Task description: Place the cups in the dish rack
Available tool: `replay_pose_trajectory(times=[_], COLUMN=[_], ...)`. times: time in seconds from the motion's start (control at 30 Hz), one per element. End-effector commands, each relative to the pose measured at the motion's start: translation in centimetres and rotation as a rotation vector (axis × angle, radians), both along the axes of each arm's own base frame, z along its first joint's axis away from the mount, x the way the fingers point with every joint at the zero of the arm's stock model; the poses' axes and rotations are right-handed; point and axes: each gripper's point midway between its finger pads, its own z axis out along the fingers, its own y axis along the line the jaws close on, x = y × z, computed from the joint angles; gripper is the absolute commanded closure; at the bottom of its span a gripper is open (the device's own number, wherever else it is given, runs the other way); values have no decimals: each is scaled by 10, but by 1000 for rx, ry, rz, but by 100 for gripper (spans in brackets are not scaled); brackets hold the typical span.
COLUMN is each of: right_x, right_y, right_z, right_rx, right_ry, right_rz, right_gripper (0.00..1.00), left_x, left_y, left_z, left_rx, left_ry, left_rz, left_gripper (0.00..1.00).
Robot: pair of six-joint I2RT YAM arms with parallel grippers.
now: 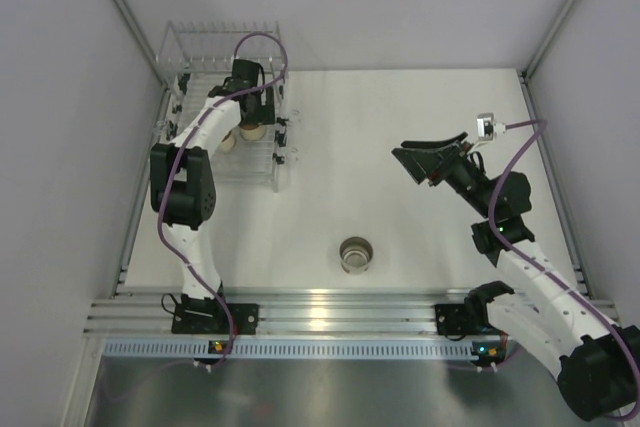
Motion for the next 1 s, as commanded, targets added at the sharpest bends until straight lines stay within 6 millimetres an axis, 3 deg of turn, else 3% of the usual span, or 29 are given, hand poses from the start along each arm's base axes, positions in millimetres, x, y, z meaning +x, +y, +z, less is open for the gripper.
replay_pose_trajectory(times=[0.0, 0.23, 0.43, 0.53, 0.57, 0.6, 0.63, 0.7, 0.73, 0.83, 0.97], right_x=[-2, -1, 0, -1, 0, -1, 0, 2, 2, 6, 15], right_y=[-5, -4, -4, -4, -4, -3, -4, -3, -3, -3, -10], right_z=[17, 17, 15, 17, 15, 16, 16, 12, 11, 2, -15], right_rx=[1, 1, -2, -5, -9, -16, -21, -44, -53, -126, -245], right_ry=[-65, -64, -59, -65, -62, -67, -66, -57, -55, -43, 3], right_rz=[-8, -6, -8, -7, -8, -8, -9, -14, -15, -26, -82], right_gripper=[35, 35, 35, 34, 35, 35, 34, 34, 34, 34, 33], left_x=[4, 11, 15, 10, 3, 2, -4, -15, -24, -47, -93], left_y=[-4, -9, -5, -9, -13, -27, -34, -52, -72, -92, -127], left_z=[36, 77, 135, 153, 168, 180, 175, 210, 214, 236, 264], left_rx=[-14, -24, -8, -18, -36, -92, -122, -218, -287, -374, -514], left_ry=[-76, -214, -361, -406, -439, -479, -476, -581, -586, -620, -625], left_rz=[-4, -18, 13, 4, -12, -65, -95, -175, -280, -397, -641], left_gripper=[6, 4, 2, 2, 2, 2, 2, 2, 2, 2, 2])
